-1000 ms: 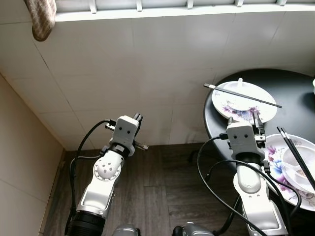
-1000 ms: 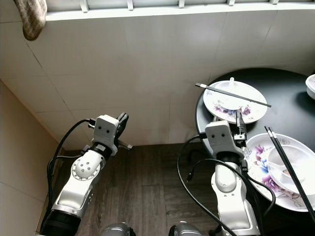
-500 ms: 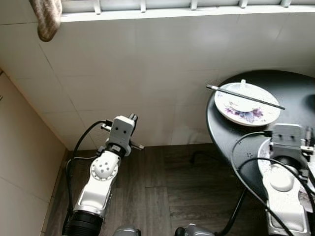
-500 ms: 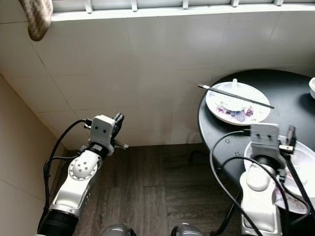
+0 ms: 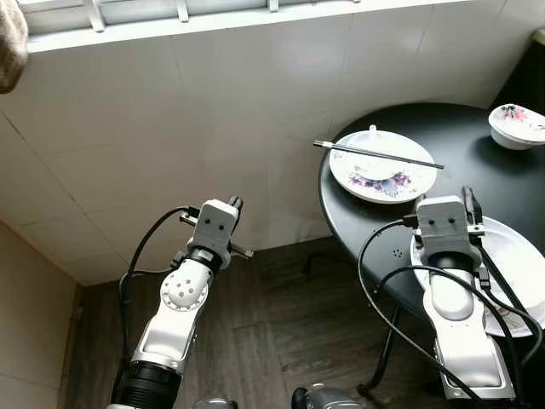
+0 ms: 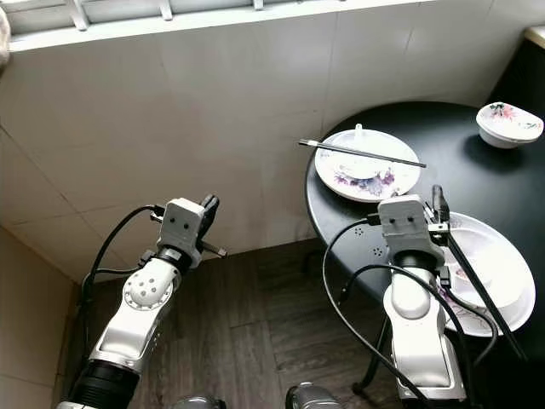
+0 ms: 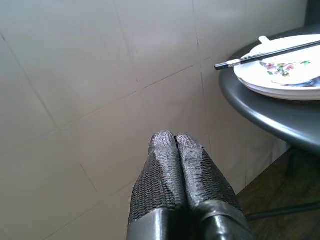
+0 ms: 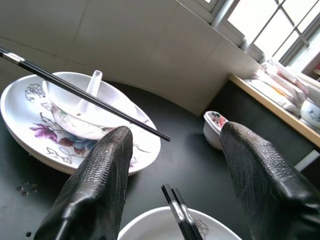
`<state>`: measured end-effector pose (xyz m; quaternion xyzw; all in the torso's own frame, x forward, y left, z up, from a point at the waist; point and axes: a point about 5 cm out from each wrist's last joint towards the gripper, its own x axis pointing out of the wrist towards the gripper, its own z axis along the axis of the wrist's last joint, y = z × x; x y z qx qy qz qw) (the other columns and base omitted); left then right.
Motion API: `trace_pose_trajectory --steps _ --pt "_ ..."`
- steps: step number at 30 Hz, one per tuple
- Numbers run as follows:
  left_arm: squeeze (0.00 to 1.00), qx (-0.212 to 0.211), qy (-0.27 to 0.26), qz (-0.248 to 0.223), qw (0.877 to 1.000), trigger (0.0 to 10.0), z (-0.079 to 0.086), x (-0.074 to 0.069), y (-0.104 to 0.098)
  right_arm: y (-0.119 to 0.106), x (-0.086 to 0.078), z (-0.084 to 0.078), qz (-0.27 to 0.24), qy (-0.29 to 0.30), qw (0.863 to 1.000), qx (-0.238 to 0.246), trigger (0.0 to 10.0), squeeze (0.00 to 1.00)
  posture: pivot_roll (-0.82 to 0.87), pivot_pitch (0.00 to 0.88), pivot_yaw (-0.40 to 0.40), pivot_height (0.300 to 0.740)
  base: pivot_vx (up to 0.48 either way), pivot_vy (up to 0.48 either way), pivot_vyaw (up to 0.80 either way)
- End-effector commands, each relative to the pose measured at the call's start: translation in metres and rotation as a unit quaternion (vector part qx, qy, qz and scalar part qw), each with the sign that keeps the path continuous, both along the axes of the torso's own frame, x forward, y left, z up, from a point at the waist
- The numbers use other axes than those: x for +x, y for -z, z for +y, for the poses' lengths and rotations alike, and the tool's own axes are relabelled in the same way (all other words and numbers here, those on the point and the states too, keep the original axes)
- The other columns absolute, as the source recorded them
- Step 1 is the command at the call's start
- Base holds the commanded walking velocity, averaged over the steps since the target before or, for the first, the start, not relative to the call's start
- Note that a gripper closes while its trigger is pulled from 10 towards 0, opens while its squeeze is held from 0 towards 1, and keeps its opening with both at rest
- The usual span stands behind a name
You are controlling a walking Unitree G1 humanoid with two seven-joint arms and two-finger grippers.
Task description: Kitchen organization
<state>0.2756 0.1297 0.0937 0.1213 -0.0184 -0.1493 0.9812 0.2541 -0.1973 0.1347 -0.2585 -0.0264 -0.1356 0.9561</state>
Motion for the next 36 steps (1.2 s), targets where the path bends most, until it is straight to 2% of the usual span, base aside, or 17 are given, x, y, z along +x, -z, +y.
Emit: trace_pose_trajectory --steps 1,13,15,17,18,22,29,32,36 --pt "0.00 0.003 -0.003 0.007 1.000 10.0 0.001 -0.002 0.005 -0.007 0.000 0.001 -0.013 -0.014 1.000 0.003 10.0 0.00 0.07 0.000 -0.010 0.740 0.000 0.000 -0.80" --pt "0.00 0.004 0.000 0.011 1.000 10.0 -0.001 -0.002 0.007 -0.011 -0.001 -0.001 -0.018 -0.026 0.999 -0.005 10.0 0.00 0.06 0.000 -0.003 0.740 0.000 0.000 -0.80" --pt "0.00 0.005 0.002 0.012 1.000 10.0 -0.001 -0.002 0.008 -0.011 -0.001 -0.001 -0.018 -0.032 0.999 0.002 10.0 0.00 0.06 0.000 -0.003 0.740 0.000 0.000 -0.80" --pt "0.00 0.007 0.002 0.013 1.000 10.0 -0.001 -0.002 0.008 -0.009 -0.002 -0.002 -0.015 -0.029 0.999 0.029 10.0 0.00 0.06 0.000 -0.003 0.740 0.000 0.000 -0.80" --pt "0.00 0.007 0.002 0.013 1.000 10.0 0.000 -0.002 0.008 -0.009 -0.002 -0.003 -0.015 -0.028 0.999 0.037 10.0 0.00 0.06 0.000 -0.003 0.740 0.000 0.000 0.00" --pt "0.00 0.008 0.001 0.013 1.000 10.0 0.000 -0.002 0.008 -0.007 -0.002 -0.008 -0.004 -0.022 1.000 0.018 10.0 0.00 0.06 0.000 -0.003 0.740 0.000 0.000 0.00" --pt "0.00 0.009 0.003 0.015 1.000 10.0 -0.001 -0.001 0.010 0.000 0.000 -0.007 0.038 -0.053 0.996 0.058 10.0 0.00 0.06 0.000 -0.004 0.740 0.000 0.000 0.00" --pt "0.00 0.010 0.003 0.016 1.000 10.0 -0.002 -0.001 0.010 0.010 0.001 -0.017 0.088 -0.029 0.995 0.042 10.0 0.00 0.05 0.000 -0.004 0.740 0.000 0.000 0.00" --pt "0.00 0.010 0.004 0.016 1.000 10.0 -0.002 -0.001 0.011 0.013 0.001 -0.013 0.097 -0.053 0.990 0.085 10.0 0.00 0.05 0.000 -0.003 0.740 0.000 0.000 0.00"
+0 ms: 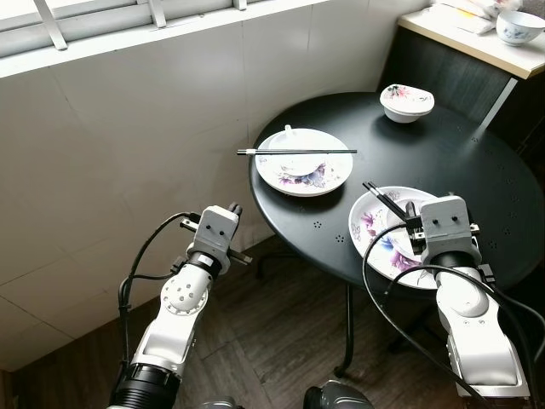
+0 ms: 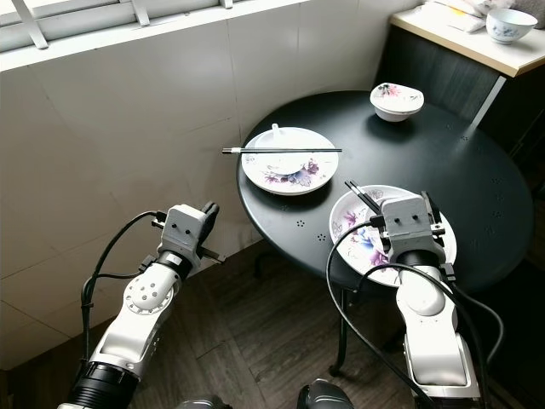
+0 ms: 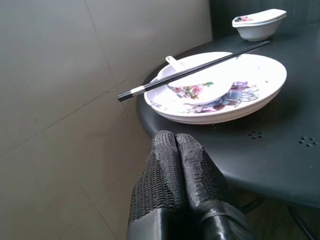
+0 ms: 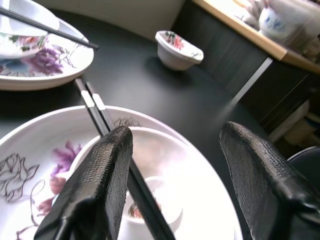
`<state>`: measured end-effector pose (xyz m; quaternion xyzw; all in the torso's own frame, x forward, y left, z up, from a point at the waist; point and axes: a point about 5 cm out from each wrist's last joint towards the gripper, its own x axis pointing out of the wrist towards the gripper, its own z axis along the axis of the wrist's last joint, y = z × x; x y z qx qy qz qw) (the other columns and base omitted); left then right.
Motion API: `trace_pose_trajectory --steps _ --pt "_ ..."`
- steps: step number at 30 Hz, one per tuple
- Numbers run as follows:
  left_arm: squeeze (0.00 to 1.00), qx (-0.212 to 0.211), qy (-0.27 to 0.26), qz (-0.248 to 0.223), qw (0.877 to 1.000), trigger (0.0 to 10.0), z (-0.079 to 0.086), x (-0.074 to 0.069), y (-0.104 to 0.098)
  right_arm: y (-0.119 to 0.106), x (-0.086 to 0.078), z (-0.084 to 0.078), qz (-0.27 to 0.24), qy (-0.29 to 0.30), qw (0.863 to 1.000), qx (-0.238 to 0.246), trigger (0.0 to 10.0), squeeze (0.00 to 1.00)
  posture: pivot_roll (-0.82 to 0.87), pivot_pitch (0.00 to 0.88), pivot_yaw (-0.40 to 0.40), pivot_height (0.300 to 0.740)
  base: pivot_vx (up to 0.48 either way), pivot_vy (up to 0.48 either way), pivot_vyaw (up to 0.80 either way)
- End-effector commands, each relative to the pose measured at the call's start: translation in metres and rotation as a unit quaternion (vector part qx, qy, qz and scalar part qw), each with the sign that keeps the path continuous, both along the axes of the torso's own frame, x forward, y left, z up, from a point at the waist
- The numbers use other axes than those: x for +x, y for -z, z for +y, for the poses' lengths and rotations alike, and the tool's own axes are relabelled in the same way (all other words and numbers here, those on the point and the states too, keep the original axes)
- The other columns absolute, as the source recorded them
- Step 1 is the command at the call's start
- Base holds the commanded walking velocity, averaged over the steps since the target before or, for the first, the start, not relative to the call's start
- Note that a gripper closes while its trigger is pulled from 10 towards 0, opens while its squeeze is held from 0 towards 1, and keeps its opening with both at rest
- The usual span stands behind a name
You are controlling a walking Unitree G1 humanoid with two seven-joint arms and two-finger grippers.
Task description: Kitchen organization
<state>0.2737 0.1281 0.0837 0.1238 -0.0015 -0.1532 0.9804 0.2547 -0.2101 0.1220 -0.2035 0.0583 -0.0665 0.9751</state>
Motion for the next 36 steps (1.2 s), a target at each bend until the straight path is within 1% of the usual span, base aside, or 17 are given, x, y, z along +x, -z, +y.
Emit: trace_pose_trajectory --steps 1,4,5,10,12,17,18,21,22,24,25,27,28,30,31,33,36 --pt "0.00 0.005 0.002 0.000 1.000 10.0 -0.001 0.001 0.001 0.001 0.001 0.001 0.010 -0.009 0.999 0.030 10.0 0.00 0.05 0.000 -0.004 0.740 0.000 0.000 0.00" --pt "0.00 0.006 0.002 0.000 1.000 10.0 -0.001 0.002 0.001 0.006 0.001 0.006 0.044 -0.032 0.997 0.048 10.0 0.00 0.05 0.000 -0.005 0.740 0.000 0.000 0.00" --pt "0.00 0.006 0.002 0.000 1.000 10.0 -0.001 0.002 0.001 0.006 0.001 0.006 0.044 -0.032 0.997 0.048 10.0 0.00 0.05 0.000 -0.005 0.740 0.000 0.000 0.00" --pt "0.00 0.006 0.002 0.000 1.000 10.0 -0.001 0.003 0.001 0.003 0.002 0.004 0.055 -0.032 0.994 0.084 10.0 0.00 0.05 0.000 -0.005 0.740 0.000 0.000 0.00" --pt "0.00 0.006 0.002 0.000 1.000 10.0 -0.001 0.003 0.002 0.000 0.002 0.001 0.056 -0.032 0.994 0.090 10.0 0.00 0.05 0.000 -0.005 0.740 0.000 0.000 0.00" --pt "0.00 0.007 0.003 0.001 1.000 10.0 -0.002 0.003 0.002 -0.009 0.005 -0.010 0.056 -0.033 0.994 0.084 10.0 0.00 0.05 0.000 -0.003 0.740 0.000 0.000 0.00" --pt "0.00 0.007 0.003 0.001 1.000 10.0 -0.002 0.003 0.002 -0.009 0.005 -0.010 0.056 -0.033 0.994 0.084 10.0 0.00 0.05 0.000 -0.003 0.740 0.000 0.000 0.00" --pt "0.00 0.007 0.003 0.001 1.000 10.0 -0.002 0.004 0.003 -0.016 0.007 -0.020 0.072 -0.047 0.993 0.087 10.0 0.00 0.05 0.000 -0.003 0.740 0.000 0.000 0.00" --pt "0.00 0.007 0.003 0.001 1.000 10.0 -0.002 0.004 0.003 -0.016 0.007 -0.020 0.072 -0.047 0.993 0.087 10.0 0.00 0.05 0.000 -0.003 0.740 0.000 0.000 0.00" --pt "0.00 0.007 0.004 0.002 1.000 10.0 -0.002 0.004 0.003 -0.018 0.008 -0.022 0.080 -0.064 0.990 0.092 10.0 0.00 0.04 0.000 -0.001 0.740 0.000 0.000 0.00" --pt "0.00 0.008 0.005 0.002 1.000 10.0 -0.002 0.004 0.003 -0.020 0.008 -0.021 0.095 -0.095 0.986 0.099 10.0 0.00 0.05 0.000 -0.002 0.740 0.000 0.000 0.00" --pt "0.00 0.008 0.005 0.002 1.000 10.0 -0.002 0.004 0.003 -0.020 0.007 -0.020 0.106 -0.114 0.982 0.103 10.0 0.00 0.05 0.000 -0.001 0.740 0.000 0.000 0.00" --pt "0.00 0.008 0.005 0.002 1.000 10.0 -0.002 0.004 0.003 -0.020 0.007 -0.020 0.106 -0.114 0.982 0.103 10.0 0.00 0.05 0.000 -0.001 0.740 0.000 0.000 0.00" --pt "0.00 0.008 0.005 0.002 1.000 10.0 -0.002 0.004 0.003 -0.025 0.007 -0.026 0.128 -0.147 0.979 0.067 10.0 0.00 0.05 0.000 0.000 0.740 0.000 0.000 0.00" --pt "0.00 0.008 0.005 0.002 1.000 10.0 -0.002 0.004 0.003 -0.025 0.007 -0.026 0.128 -0.147 0.979 0.067 10.0 0.00 0.05 0.000 0.000 0.740 0.000 0.000 0.00" --pt "0.00 0.008 0.005 0.002 1.000 10.0 -0.002 0.004 0.003 -0.031 0.008 -0.034 0.143 -0.165 0.974 0.066 10.0 0.00 0.05 0.000 -0.001 0.740 0.000 0.000 0.00" --pt "0.00 0.009 0.006 0.003 1.000 10.0 -0.002 0.005 0.004 -0.033 0.008 -0.038 0.154 -0.175 0.971 0.058 10.0 0.00 0.05 0.000 -0.002 0.740 0.000 0.000 0.00"
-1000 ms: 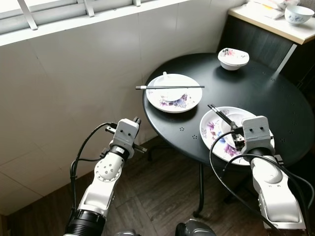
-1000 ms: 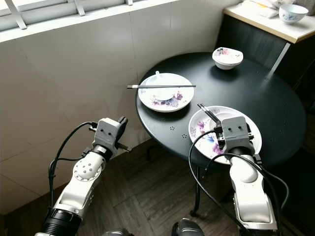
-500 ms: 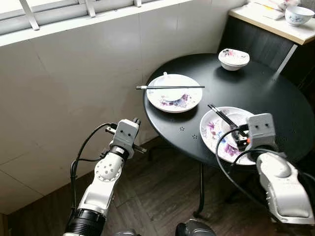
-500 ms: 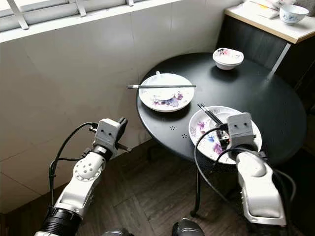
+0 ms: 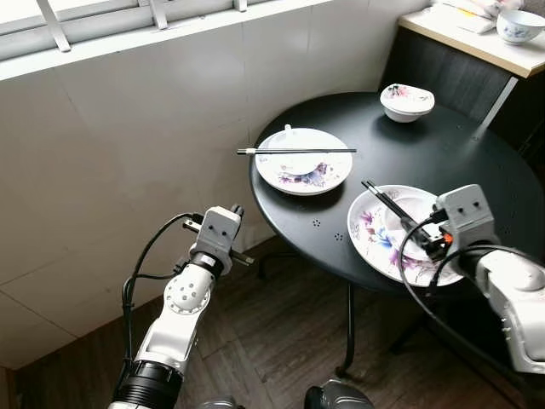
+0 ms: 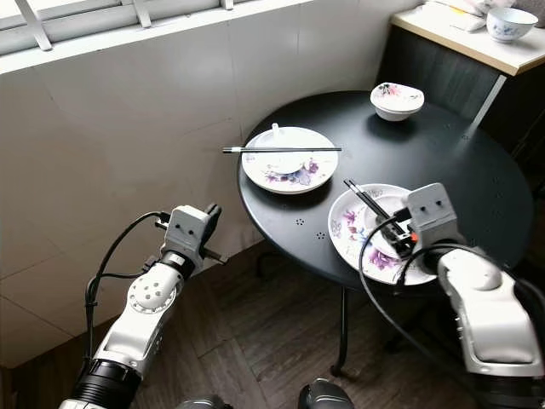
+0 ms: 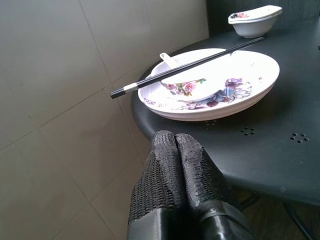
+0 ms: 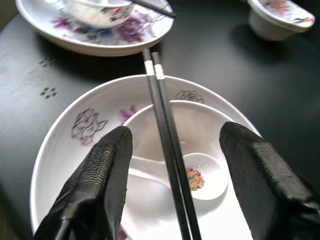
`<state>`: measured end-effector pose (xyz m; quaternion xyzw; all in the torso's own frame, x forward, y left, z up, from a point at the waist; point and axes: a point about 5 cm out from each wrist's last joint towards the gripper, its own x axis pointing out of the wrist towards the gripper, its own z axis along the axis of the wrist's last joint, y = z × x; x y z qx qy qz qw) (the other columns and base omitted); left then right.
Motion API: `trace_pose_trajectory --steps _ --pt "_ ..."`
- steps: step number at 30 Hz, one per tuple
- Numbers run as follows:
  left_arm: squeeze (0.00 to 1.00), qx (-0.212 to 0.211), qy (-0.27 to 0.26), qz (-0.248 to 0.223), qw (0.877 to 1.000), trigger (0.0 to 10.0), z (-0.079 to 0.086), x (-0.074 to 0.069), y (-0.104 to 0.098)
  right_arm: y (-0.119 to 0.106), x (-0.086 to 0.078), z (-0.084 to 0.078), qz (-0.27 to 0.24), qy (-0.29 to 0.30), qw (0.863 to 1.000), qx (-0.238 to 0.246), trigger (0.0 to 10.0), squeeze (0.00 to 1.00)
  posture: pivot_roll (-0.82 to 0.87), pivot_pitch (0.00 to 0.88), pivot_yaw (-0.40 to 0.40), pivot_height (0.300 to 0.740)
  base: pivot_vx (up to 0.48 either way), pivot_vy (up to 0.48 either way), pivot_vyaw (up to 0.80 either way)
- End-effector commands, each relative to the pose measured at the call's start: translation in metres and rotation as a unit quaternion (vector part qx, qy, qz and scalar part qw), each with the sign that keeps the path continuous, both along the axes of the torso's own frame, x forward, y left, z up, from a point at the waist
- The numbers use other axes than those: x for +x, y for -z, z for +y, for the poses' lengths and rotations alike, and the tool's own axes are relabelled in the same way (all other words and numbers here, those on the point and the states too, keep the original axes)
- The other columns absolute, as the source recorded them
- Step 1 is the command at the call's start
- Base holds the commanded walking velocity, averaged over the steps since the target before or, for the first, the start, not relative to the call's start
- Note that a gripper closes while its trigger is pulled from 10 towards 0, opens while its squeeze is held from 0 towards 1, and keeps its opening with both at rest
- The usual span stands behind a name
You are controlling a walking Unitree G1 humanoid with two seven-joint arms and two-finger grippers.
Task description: Kitchen organization
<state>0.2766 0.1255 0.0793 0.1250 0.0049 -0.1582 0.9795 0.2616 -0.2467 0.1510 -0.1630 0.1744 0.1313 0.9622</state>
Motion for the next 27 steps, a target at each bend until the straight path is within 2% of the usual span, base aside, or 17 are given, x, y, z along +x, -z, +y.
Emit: trace_pose_trajectory --steps 1,6,12,16,18,27 --pt "0.00 0.006 0.001 -0.004 1.000 10.0 0.000 0.002 -0.001 -0.004 0.001 -0.002 0.003 -0.009 1.000 0.003 10.0 0.00 0.05 0.000 -0.002 0.740 0.000 0.000 0.00" --pt "0.00 0.007 0.002 -0.004 1.000 10.0 0.000 0.002 -0.001 -0.006 0.003 -0.010 0.019 -0.017 0.999 -0.020 10.0 0.00 0.05 0.000 -0.004 0.740 0.000 0.000 0.00" --pt "0.00 0.008 0.001 -0.004 1.000 10.0 0.000 0.003 0.000 -0.002 0.003 -0.015 0.065 -0.033 0.997 0.011 10.0 0.00 0.06 0.000 -0.005 0.740 0.000 0.000 0.00" --pt "0.00 0.008 0.001 -0.004 1.000 10.0 0.000 0.003 0.000 -0.002 0.004 -0.017 0.068 -0.032 0.997 0.008 10.0 0.00 0.06 0.000 -0.007 0.740 0.000 0.000 0.00" --pt "0.00 0.009 0.002 -0.004 1.000 10.0 -0.001 0.004 0.000 -0.001 0.006 -0.025 0.083 -0.028 0.996 0.033 10.0 0.00 0.06 0.000 -0.008 0.740 0.000 0.000 0.00" --pt "0.00 0.009 0.003 -0.004 1.000 10.0 -0.002 0.005 0.001 0.010 0.007 -0.032 0.102 -0.017 0.993 0.047 10.0 0.00 0.07 0.000 -0.010 0.740 0.000 0.000 0.00"
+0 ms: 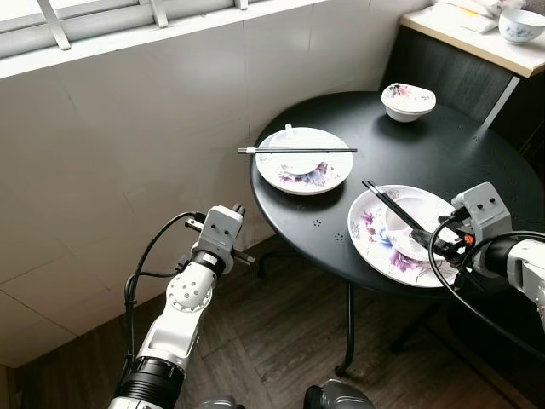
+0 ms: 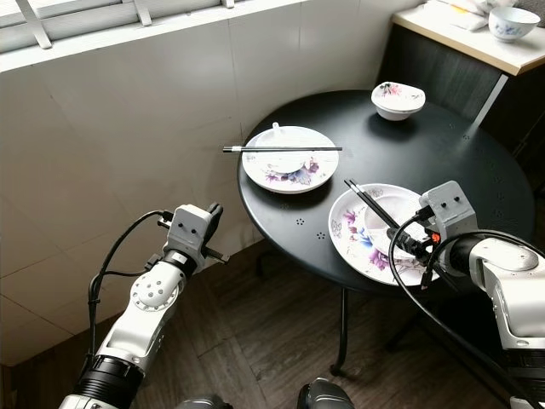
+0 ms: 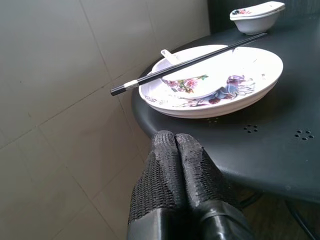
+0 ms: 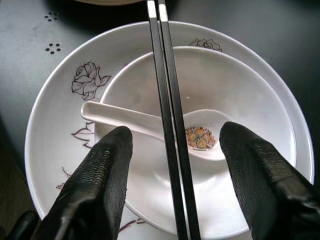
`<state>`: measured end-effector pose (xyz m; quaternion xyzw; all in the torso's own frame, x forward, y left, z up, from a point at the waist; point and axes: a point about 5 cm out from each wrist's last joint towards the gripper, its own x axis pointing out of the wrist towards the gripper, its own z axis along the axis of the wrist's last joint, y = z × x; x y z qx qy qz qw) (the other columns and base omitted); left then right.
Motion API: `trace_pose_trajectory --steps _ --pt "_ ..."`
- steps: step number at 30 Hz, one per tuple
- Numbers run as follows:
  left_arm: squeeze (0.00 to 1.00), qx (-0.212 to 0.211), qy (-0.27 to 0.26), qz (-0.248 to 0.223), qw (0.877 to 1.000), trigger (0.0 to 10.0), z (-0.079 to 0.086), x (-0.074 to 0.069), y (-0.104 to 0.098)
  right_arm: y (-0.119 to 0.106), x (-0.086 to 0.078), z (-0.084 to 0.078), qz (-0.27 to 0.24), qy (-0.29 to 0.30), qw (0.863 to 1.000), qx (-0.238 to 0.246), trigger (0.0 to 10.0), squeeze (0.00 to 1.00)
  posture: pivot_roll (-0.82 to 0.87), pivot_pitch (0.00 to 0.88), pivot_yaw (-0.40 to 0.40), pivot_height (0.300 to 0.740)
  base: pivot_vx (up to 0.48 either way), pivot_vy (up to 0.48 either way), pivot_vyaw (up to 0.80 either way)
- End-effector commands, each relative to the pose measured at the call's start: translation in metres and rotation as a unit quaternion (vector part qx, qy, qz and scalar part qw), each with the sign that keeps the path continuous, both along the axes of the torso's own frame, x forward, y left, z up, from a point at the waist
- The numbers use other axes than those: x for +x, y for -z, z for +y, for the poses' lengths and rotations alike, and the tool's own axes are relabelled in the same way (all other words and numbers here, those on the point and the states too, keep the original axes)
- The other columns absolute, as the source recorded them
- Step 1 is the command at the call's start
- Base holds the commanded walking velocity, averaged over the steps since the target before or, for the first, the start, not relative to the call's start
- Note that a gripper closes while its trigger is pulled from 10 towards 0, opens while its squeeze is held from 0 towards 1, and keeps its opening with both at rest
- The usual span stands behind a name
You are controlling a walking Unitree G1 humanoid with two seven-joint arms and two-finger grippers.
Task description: Kitchen organization
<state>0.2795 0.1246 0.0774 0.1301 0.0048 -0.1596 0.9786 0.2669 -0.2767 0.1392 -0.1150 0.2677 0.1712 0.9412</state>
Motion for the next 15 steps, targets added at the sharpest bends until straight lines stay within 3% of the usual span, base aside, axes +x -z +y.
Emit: trace_pose_trajectory --steps 1,15 --pt "0.00 0.004 0.002 -0.003 1.000 10.0 -0.001 0.002 -0.001 -0.001 0.002 -0.002 -0.004 0.001 1.000 0.010 10.0 0.00 0.07 0.000 -0.010 0.740 0.000 0.000 0.00" --pt "0.00 0.005 -0.004 -0.004 1.000 10.0 0.000 0.003 0.000 0.013 0.006 -0.006 0.027 -0.003 0.999 0.032 10.0 0.00 0.08 0.000 -0.020 0.740 0.000 0.000 0.00"
